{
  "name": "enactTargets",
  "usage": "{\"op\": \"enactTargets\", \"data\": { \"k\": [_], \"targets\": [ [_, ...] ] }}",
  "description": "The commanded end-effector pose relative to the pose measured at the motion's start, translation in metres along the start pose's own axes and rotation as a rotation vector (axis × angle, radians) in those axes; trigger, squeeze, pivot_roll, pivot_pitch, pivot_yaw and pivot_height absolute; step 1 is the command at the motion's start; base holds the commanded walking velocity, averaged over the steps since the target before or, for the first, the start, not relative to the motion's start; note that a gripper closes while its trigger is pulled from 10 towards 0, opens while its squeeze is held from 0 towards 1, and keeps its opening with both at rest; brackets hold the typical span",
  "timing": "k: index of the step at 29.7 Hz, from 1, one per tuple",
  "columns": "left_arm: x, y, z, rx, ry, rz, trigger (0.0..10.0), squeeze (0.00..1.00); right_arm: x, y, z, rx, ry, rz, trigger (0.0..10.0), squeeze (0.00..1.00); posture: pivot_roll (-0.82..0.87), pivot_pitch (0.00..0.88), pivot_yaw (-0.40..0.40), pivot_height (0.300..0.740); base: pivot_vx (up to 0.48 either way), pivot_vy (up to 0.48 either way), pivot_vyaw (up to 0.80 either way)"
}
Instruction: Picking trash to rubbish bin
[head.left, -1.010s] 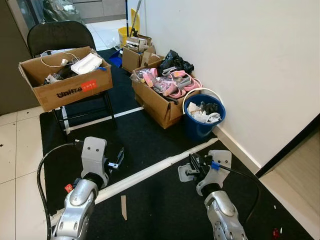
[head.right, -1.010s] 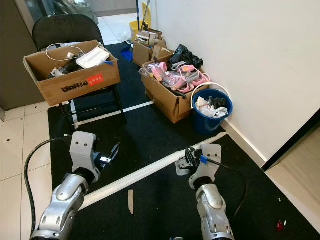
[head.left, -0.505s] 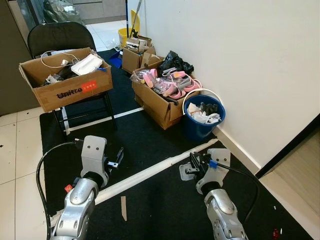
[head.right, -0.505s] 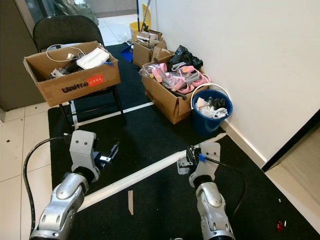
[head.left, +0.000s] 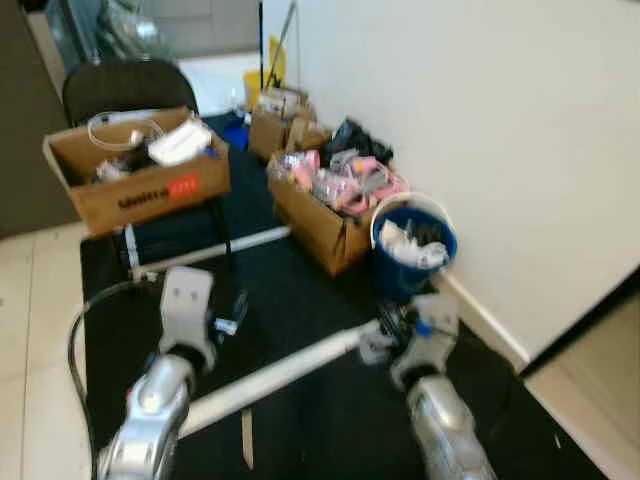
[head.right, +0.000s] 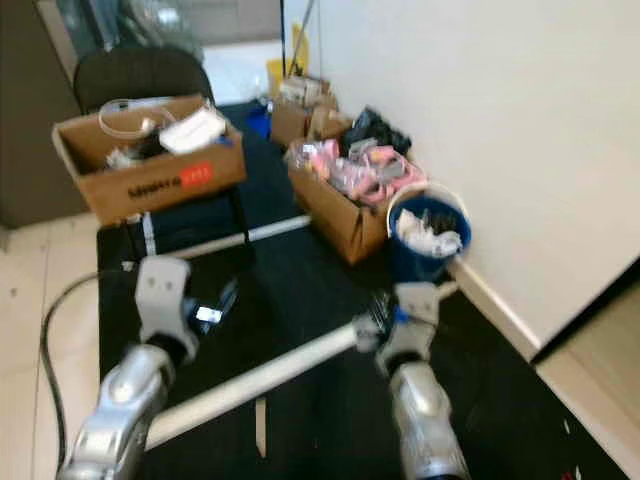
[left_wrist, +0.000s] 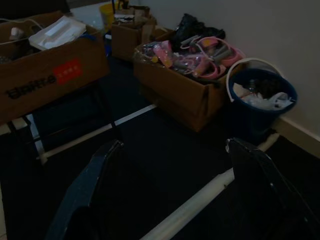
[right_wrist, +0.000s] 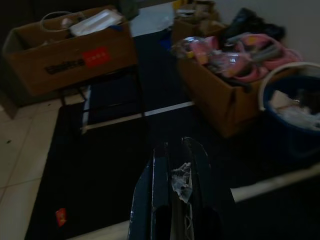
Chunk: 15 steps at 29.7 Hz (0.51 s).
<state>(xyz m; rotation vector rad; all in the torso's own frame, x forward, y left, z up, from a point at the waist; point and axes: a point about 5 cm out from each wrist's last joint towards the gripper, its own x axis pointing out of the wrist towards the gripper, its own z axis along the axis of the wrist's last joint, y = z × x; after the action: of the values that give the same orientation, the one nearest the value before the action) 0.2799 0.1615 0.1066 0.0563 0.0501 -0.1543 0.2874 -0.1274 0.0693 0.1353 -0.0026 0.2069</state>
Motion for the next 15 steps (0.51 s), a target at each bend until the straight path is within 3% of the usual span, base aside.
{"op": "enactTargets", "data": {
  "k": [1,9,15],
  "targets": [
    [-0.001,-0.0021,-0.0015,0.008,0.014,-0.003,10.0,0.0,-0.0034,-0.0074,-0.0042,0.005,0.026,-0.016,10.0,0.0,0.02,0.105,-0.007,0.74,0.341,0.0,0.0],
    [-0.0018,-0.0019,0.0007,0.014,0.014,0.008,10.0,0.0,-0.0007,-0.0035,-0.0031,-0.053,0.03,0.021,10.0,0.0,0.02,0.114,-0.014,0.74,0.34,0.0,0.0],
    [-0.0014,-0.0002,0.0011,0.02,0.017,0.008,10.0,0.0,0.0016,-0.0046,-0.0012,-0.057,0.024,0.016,10.0,0.0,0.02,0.12,-0.015,0.74,0.339,0.0,0.63]
  ]
}}
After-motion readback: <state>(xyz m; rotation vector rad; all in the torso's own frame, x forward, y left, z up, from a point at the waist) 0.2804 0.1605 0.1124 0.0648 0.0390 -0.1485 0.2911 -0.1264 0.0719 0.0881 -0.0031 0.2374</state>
